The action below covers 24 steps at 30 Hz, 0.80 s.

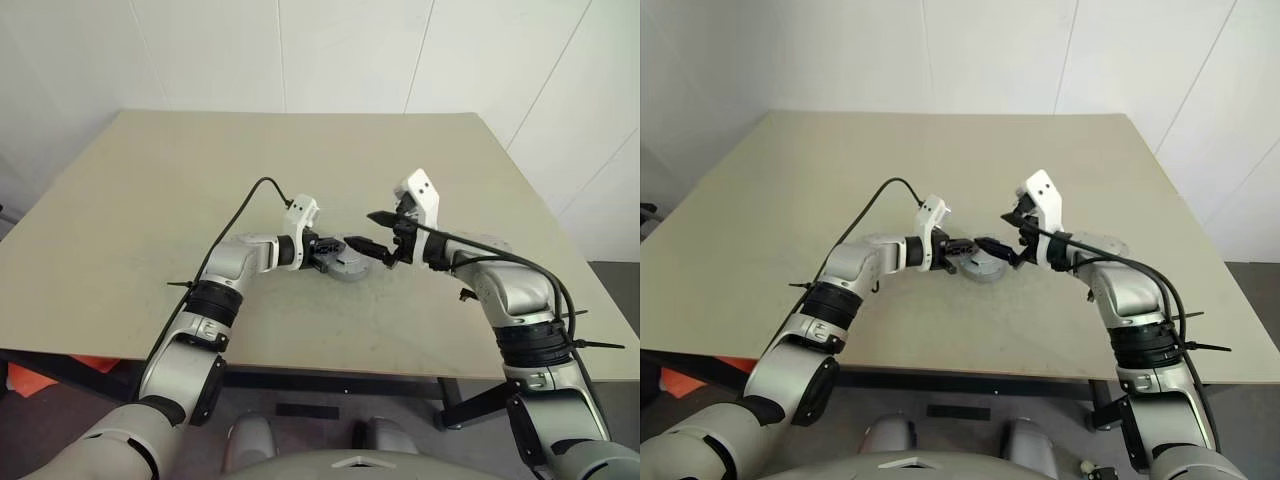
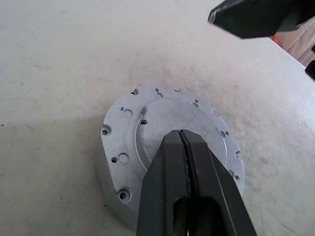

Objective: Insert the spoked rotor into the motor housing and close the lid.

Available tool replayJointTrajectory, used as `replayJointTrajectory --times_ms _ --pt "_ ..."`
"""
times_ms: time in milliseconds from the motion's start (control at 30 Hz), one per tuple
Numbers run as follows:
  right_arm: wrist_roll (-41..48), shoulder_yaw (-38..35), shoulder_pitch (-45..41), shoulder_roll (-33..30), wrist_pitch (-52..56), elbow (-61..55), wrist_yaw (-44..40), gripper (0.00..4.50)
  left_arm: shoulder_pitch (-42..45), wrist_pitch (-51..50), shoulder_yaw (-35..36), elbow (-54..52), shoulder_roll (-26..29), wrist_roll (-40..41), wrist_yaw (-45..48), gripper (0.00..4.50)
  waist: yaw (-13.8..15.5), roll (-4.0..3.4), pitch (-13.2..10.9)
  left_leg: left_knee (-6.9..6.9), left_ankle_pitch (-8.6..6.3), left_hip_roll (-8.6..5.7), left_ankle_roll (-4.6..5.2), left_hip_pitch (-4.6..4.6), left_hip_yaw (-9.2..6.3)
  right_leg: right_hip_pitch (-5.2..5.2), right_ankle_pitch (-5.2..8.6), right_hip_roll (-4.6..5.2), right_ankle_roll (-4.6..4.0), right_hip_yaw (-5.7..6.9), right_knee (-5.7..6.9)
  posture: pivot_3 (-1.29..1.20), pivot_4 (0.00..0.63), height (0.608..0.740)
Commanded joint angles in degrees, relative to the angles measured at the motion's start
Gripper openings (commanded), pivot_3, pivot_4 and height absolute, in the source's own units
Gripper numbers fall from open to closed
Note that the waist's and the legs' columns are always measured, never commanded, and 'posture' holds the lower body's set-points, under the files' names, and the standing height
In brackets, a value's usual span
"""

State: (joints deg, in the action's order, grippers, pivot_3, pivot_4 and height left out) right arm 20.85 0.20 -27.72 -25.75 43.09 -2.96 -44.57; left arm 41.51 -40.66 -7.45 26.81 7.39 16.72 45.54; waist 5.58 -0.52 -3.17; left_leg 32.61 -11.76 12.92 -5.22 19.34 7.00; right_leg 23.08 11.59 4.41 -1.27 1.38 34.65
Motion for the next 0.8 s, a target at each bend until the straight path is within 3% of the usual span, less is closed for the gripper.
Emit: replayJointTrajectory --times_ms 33,233,400,800 --pt "4.8 -5.3 -2.1 0.2 7.9 3.5 2.2 4.49 -0.1 -0.6 -1.2 -0.1 0.2 -0.8 0.2 0.0 0.0 0.0 0.0 0.0 0.0 0.0 0.0 0.0 0.0 0.0 0.0 0.0 0.0 0.0 0.0 0.0 0.0 0.74" --pt "12.8 -16.8 -4.3 2.2 22.9 16.3 6.9 4.49 -0.1 0.1 -1.4 -0.2 0.4 -0.9 0.3 0.0 0.1 -0.02 0.0 0.0 0.0 -0.04 0.0 0.02 0.0 -0.01 0.0 0.04 -0.01 0.0 -0.01 0.0 0.0 0.74" --pt "15.1 -21.5 -5.6 1.7 28.9 21.7 9.0 4.49 -0.3 0.5 -1.4 -0.5 0.6 -1.0 0.3 0.0 0.1 -0.04 0.0 0.0 0.01 -0.04 -0.01 0.02 0.0 -0.01 0.0 0.05 -0.01 0.02 0.0 0.0 0.0 0.74" --pt "18.0 -21.4 -4.4 10.3 35.2 17.5 13.8 4.49 -0.3 1.4 -1.1 -0.6 0.9 -1.2 -0.1 0.0 0.1 -0.07 0.0 -0.01 0.02 -0.04 -0.03 -0.01 0.0 -0.01 0.0 0.08 0.0 0.04 0.01 0.0 0.0 0.74"
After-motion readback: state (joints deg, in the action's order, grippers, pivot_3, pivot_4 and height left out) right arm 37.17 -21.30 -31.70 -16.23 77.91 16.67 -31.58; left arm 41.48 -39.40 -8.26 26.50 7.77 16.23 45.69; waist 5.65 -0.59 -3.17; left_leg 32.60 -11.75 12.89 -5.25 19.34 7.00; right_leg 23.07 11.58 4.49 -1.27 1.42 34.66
